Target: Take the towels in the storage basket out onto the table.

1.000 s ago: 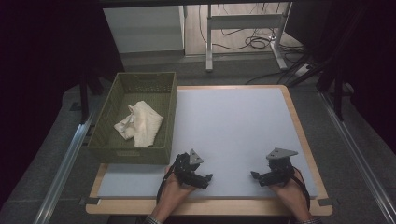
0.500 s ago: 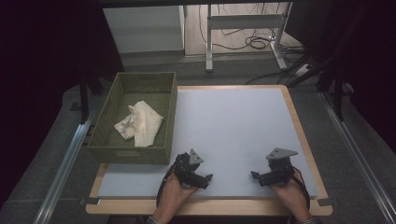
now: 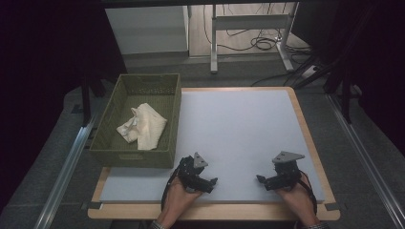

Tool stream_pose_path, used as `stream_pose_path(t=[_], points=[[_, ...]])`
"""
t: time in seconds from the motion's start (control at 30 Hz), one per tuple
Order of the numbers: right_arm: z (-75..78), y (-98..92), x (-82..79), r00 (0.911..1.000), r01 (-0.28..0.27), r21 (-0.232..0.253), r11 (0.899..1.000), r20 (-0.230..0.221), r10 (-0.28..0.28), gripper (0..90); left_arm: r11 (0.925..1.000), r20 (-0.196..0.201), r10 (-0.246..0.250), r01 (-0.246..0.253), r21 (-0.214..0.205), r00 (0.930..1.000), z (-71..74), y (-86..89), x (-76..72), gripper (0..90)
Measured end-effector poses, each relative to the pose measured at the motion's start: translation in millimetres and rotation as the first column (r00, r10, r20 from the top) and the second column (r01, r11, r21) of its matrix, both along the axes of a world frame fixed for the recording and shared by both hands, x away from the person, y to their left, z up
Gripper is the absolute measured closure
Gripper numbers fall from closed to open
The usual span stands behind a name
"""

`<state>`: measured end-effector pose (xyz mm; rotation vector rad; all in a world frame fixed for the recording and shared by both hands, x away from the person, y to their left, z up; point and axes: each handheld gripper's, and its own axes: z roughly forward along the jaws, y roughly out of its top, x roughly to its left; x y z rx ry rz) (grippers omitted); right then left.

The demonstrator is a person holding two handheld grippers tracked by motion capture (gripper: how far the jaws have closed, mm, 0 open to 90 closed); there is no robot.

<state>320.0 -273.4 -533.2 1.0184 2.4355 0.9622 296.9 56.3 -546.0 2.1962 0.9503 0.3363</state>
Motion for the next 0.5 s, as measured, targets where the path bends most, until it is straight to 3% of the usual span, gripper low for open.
stream_pose_path(t=[0.5], points=[[0.0,0.0,-0.1,1.0000,0.000,0.000,1.000,0.001,0.000,0.2,0.9983,-0.005,-0.057,0.058,0.013,0.9983,7.3,-5.4,1.3,3.8]])
